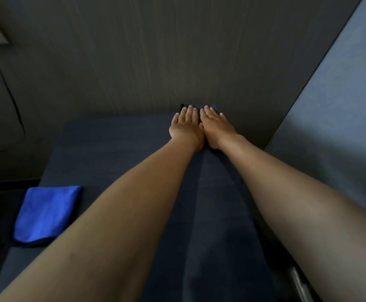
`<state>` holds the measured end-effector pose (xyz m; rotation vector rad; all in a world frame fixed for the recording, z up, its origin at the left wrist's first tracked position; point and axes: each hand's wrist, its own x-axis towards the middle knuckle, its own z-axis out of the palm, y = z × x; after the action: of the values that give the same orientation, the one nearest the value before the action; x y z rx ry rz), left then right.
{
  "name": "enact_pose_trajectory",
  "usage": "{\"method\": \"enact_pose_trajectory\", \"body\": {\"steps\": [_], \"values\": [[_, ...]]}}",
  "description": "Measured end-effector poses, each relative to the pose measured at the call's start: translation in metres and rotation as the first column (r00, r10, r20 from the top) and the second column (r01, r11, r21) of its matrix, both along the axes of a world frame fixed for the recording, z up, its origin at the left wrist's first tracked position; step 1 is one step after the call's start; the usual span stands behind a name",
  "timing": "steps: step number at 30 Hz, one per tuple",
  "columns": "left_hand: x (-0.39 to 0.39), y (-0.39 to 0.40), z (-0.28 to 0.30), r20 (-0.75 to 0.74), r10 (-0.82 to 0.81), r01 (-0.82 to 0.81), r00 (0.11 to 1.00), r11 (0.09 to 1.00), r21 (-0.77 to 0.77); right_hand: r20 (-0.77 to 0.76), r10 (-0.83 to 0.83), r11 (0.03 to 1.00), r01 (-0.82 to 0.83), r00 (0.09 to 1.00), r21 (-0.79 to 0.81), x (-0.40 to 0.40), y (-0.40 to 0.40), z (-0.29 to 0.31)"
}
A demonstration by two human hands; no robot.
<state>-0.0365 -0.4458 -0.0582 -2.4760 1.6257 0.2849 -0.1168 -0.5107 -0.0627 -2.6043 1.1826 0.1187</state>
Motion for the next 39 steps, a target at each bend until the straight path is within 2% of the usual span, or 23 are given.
{"method": "enact_pose_trajectory", "body": {"steps": [11,18,34,39], "values": [[-0.037,0.020,-0.002,-0.044,0.018,-0.019,0.999,1.000,-0.012,0.056,-0.001,0.999,-0.002,0.998,0.050,-0.044,0.022,0.000],[-0.079,0.080,-0.002,-0.003,-0.001,0.001,1.000,1.000,-0.004,-0.035,0.012,0.999,-0.014,0.999,-0.050,-0.083,0.082,0.002],[-0.185,0.245,0.000,-0.060,0.004,-0.005,0.998,1.000,-0.027,0.007,0.006,0.998,-0.005,1.000,-0.058,-0.195,0.250,0.002],[-0.206,0.283,-0.004,-0.102,-0.017,0.009,0.995,0.997,-0.075,-0.002,0.003,0.998,-0.003,1.000,-0.068,-0.219,0.284,0.004]]}}
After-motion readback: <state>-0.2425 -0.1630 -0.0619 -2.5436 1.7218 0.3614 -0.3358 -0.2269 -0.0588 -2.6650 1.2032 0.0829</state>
